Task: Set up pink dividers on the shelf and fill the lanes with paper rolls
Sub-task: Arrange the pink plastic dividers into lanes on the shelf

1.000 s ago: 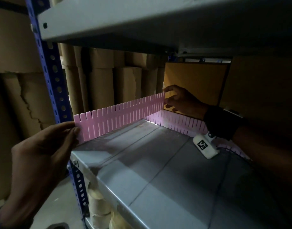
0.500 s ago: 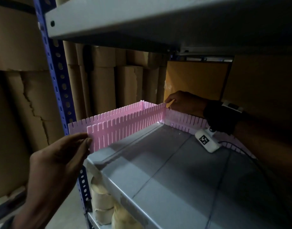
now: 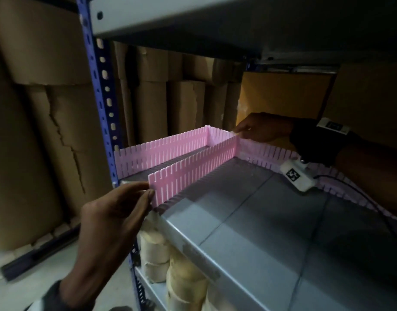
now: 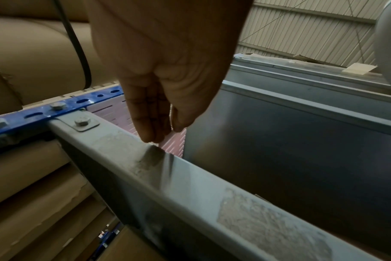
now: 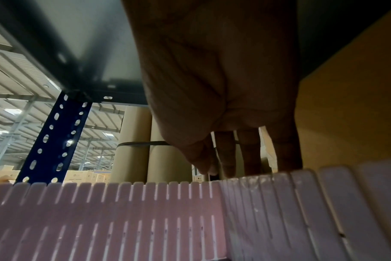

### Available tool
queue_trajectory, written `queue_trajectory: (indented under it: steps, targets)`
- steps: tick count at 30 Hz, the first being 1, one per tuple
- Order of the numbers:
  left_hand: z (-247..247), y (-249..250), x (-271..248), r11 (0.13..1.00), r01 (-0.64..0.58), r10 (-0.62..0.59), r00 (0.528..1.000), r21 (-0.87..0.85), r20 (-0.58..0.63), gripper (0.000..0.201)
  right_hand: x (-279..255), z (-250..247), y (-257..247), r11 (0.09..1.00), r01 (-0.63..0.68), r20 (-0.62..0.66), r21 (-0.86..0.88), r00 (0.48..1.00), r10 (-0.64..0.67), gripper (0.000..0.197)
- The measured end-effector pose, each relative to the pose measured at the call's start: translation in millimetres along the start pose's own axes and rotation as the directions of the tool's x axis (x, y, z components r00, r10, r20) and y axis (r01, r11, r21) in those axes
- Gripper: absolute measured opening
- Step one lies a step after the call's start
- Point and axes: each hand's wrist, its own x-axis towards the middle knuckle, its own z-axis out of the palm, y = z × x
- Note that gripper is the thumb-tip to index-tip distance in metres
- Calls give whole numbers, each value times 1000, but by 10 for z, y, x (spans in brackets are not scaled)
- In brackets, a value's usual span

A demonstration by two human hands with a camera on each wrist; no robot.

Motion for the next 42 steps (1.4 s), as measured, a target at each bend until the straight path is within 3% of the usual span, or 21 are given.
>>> queue_trajectory:
  steps: [5,9,19,29,37,42]
  targets:
    - [-73,11,-31,996,-7,9,999,-88,32,27,-14,82,35,999,30,-5,45,1000,-30,33]
    - [-103,-62,-61,998,39,-35,993,-38,112,46,-29,108,101,997,35,-22,73,999,-34,34]
    - [-130,-212,35,996,89,-89,986,9,141,23,-23,128,70,1000,13,21,6,1000,-14,40]
    - [-101,-278,-2,999,30,-33,991,25,126,22,-38,141,88,999,-30,32,17,999,30,40]
    - [-89,-301,9,999,-20,14,989,41,145,19,-24,107,4,998,8,61,-62,998,-4,39]
    - [-90,-301,-5,999,-23,17,989,37,148,20,-75,19,-18,1000,8,48,10,999,-9,40]
